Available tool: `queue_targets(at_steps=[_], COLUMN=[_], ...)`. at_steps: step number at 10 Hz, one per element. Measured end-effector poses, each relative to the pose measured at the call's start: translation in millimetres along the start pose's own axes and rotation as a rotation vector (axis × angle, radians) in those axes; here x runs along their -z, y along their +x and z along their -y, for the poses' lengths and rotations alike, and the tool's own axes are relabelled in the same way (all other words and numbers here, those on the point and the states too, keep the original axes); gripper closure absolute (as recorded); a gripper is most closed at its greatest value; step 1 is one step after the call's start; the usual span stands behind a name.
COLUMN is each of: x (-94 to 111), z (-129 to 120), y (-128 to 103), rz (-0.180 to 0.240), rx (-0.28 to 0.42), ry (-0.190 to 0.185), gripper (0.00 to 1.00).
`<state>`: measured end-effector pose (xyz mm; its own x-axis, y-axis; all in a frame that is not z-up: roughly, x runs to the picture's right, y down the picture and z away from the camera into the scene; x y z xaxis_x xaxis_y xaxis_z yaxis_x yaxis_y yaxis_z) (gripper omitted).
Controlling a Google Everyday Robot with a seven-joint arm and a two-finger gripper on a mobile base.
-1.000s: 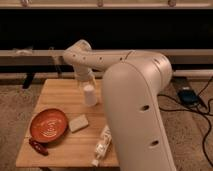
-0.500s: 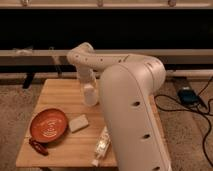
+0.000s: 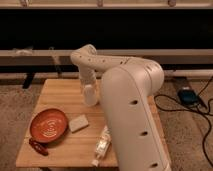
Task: Place the ceramic cup over the eraser
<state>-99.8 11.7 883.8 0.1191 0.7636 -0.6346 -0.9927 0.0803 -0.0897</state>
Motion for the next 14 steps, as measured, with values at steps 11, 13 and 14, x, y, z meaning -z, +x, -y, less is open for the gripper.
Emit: queue_targets(at_steps=[11,13,14], x=[8,33,53], z=[-1,3,4], y=[11,19,32], rz=[0.065,0.08,0.086], rx=[0.029,0.03,0.027], ry=[-0.004,0.002,0.005], gripper=[1.0,1.0,1.0])
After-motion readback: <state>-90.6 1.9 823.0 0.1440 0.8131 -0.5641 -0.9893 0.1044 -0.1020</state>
